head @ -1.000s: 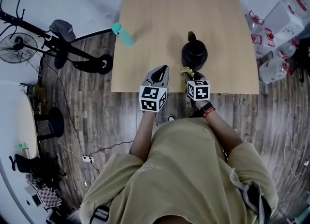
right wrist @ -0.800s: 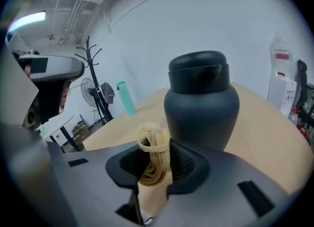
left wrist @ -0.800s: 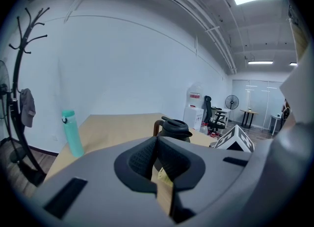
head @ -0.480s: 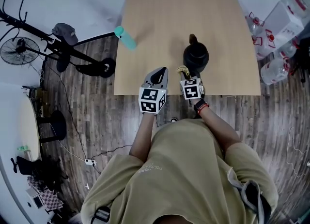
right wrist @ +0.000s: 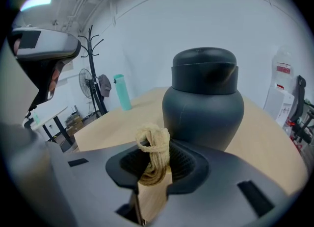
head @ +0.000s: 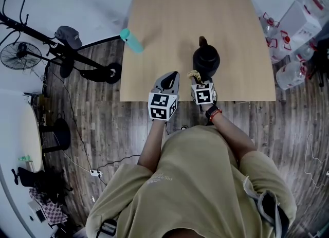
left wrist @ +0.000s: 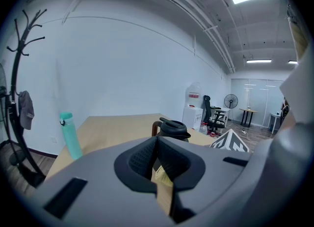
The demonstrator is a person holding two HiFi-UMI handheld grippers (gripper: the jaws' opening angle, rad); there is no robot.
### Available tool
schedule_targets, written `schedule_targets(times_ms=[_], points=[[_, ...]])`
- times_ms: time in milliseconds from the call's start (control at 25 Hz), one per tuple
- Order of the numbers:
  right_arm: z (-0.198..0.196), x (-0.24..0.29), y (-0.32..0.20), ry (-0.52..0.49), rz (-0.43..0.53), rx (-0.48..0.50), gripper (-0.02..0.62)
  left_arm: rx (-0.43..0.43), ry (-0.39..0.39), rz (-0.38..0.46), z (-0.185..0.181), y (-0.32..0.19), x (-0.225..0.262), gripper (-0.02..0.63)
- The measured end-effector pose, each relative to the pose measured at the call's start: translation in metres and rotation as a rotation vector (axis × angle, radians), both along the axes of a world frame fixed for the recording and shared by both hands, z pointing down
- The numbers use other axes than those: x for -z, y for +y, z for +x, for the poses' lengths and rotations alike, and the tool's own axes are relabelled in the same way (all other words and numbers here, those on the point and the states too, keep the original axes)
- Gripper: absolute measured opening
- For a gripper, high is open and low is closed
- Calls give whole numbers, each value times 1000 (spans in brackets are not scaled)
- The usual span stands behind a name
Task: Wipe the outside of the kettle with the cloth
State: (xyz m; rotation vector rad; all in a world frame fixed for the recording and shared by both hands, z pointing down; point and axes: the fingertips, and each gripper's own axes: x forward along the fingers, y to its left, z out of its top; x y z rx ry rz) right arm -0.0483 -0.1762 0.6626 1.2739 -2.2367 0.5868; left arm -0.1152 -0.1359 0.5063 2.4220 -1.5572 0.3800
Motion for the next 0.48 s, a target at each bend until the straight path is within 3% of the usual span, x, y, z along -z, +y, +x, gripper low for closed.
schedule_targets(times_ms=[480], points=[[27,-3,3,6,-17,0,118,-8,4,-10,19,2,-4,25]])
